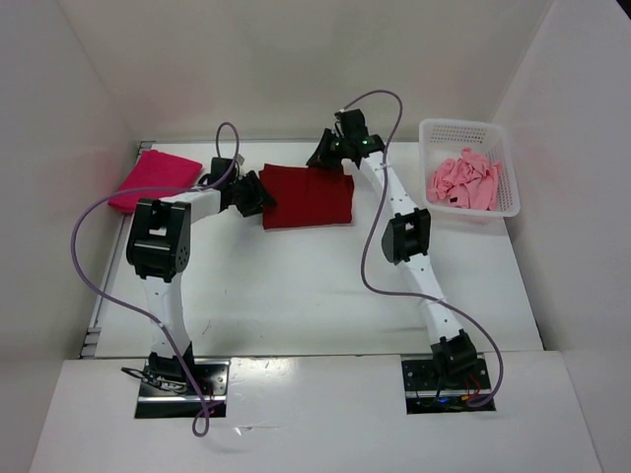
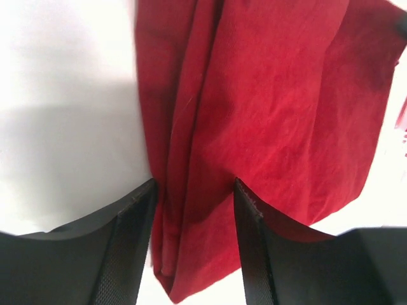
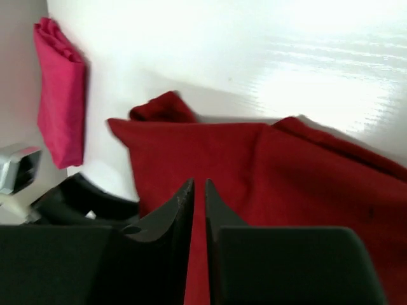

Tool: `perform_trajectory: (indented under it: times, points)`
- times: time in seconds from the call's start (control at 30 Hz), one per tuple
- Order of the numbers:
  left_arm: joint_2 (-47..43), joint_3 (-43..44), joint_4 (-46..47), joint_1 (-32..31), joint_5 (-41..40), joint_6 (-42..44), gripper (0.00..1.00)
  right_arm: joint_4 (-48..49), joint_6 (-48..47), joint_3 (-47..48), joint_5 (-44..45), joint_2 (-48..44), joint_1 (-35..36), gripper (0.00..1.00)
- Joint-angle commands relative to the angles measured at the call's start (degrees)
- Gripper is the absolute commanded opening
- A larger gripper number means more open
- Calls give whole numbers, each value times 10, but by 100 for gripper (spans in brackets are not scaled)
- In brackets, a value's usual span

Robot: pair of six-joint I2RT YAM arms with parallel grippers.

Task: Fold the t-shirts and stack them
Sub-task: Fold the long partially folded tshirt into a neat square, then put the neatly folded tshirt into the corner of the board with the left arm

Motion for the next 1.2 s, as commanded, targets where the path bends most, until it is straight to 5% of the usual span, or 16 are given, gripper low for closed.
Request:
perform_trajectory:
  times: [0.0,0.17,0.37,0.47,0.5,0.53,0.6,0.83,1.03,1.17]
  points:
    - [50,11,-13,-5,-3,16,59,-74,-18,60,22,-82,-1,17]
    - [76,34,-1,-11,-3,11,43,-166,-68,53,69,-205,-12,26]
    - [97,61,35,-11,-8,-9,20,-146,-74,-109,60,-473,-23,27]
    - [97,87,48,-18,-8,-15,11,-50,-74,-319,48,-663,-23,31]
    - [91,95,48,-23,-13,-16,9,8,-47,-511,41,-728,-28,34]
    - [91,104,48,-23,-13,-16,8,117,-26,-601,34,-787,-43,38]
    - [67,126,48,-23,-21,-16,6,152,5,-764,4,-900,-65,38]
    - [44,239,-19,20,-30,11,5,103,-11,-967,-12,-992,-84,38]
    - [15,305,-67,135,-25,20,4,104,-25,-998,-43,-1003,-92,38]
    - [-40,273,-60,213,-25,20,4,109,-25,-1019,-76,-1003,-92,38]
